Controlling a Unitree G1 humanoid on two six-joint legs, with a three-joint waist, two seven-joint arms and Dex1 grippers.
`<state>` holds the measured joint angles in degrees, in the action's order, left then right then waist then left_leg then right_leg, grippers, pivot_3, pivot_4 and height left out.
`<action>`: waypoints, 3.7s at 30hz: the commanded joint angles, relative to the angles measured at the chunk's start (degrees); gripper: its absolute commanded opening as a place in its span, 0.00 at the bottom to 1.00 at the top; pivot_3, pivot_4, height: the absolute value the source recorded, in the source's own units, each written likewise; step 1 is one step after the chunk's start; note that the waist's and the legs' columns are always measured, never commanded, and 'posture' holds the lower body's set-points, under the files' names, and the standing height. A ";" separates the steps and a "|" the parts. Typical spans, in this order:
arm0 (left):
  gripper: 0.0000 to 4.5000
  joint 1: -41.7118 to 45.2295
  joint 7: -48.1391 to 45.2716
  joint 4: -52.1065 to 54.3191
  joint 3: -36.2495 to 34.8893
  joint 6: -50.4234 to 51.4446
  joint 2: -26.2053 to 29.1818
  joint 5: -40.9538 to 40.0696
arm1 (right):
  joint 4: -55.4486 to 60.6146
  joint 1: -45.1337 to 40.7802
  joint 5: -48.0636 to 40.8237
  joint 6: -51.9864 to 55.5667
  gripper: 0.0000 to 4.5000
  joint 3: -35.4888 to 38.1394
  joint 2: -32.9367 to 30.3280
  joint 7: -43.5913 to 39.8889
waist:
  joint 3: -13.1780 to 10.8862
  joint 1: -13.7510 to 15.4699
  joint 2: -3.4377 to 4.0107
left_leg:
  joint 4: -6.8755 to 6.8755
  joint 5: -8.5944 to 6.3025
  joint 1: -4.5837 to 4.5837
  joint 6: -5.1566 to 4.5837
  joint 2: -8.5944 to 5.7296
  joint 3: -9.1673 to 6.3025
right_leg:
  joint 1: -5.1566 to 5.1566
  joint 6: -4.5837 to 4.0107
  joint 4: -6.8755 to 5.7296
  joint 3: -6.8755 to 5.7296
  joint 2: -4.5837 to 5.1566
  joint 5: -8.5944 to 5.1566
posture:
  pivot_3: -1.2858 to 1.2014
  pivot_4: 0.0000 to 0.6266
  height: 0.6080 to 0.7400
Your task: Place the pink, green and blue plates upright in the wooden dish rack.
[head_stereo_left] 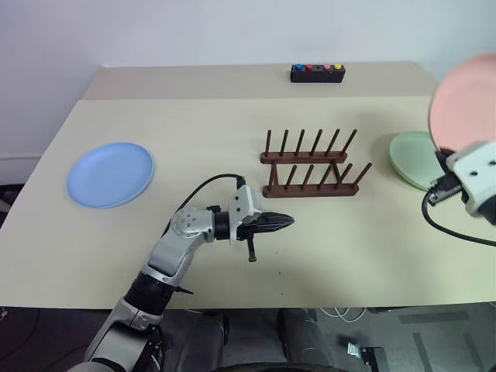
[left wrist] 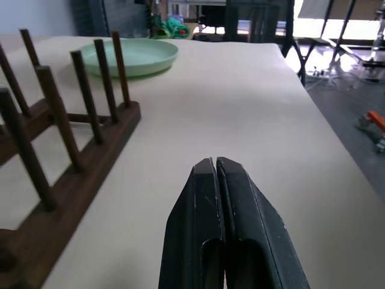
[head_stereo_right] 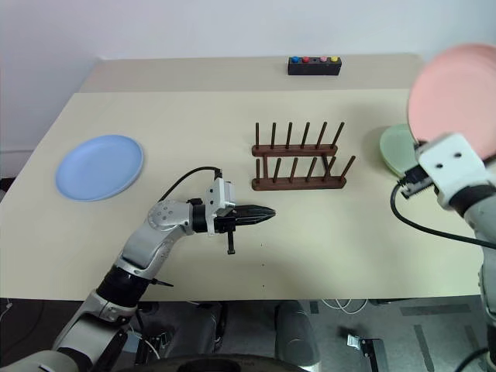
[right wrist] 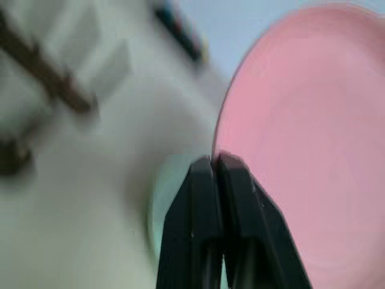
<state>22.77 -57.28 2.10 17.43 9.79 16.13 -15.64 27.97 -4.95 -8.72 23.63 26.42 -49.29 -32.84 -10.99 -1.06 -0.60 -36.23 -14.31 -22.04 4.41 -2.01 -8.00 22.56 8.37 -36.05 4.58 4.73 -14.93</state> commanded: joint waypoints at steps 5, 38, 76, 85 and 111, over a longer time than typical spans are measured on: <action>0.00 0.17 1.06 0.88 -2.13 -0.37 0.33 -0.80 | -4.66 -17.60 -21.03 1.76 0.00 -3.96 5.82 -8.66 | -0.04 0.39 -0.06 | 0.00 0.00 -0.03 0.00 0.00 -0.04 | 0.01 -0.01 0.01 -0.01 0.00 0.00 | 0.52 0.24 1.00; 0.00 -2.71 4.16 4.05 -2.46 0.26 2.22 -0.20 | -30.90 -23.45 -50.93 23.03 0.00 3.89 4.53 -23.13 | -0.04 0.23 -0.02 | 0.05 -0.01 -0.24 -0.01 -0.01 -0.06 | 0.25 -0.02 -0.03 -0.04 0.01 0.02 | 0.52 0.24 1.00; 0.00 -3.05 3.68 3.99 -2.34 0.39 2.79 0.24 | -32.57 -21.45 -53.96 24.69 0.00 5.00 6.13 -22.29 | -0.04 0.20 -0.01 | 0.04 -0.01 -0.26 -0.01 -0.01 -0.05 | 0.27 -0.02 -0.03 -0.04 0.01 0.02 | 0.52 0.24 1.00; 0.00 -3.14 3.88 4.02 -2.21 0.33 2.83 0.61 | -35.16 -21.14 -53.67 24.78 0.13 4.75 6.55 -22.30 | -0.04 0.20 -0.01 | 0.04 -0.01 -0.26 -0.01 -0.01 -0.05 | 0.27 -0.02 -0.03 -0.04 0.00 0.02 | 0.52 0.24 1.00; 0.00 -3.45 3.56 4.07 -1.92 0.54 2.73 0.86 | -42.17 -3.44 -6.72 -15.23 0.86 -2.43 -6.81 -10.65 | 0.03 -0.40 0.13 | 0.03 -0.01 -0.19 -0.01 -0.01 0.09 | 0.26 -0.01 -0.03 0.03 0.00 0.01 | 0.52 0.24 1.00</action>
<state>18.57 -53.47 5.04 15.10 10.88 19.03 -14.39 -13.60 -7.84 -20.76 12.75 25.85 -54.22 -45.22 -10.96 -1.46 -0.46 -36.21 -14.31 -22.22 4.40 -2.02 -7.88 22.83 8.37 -36.10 4.63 4.74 -14.92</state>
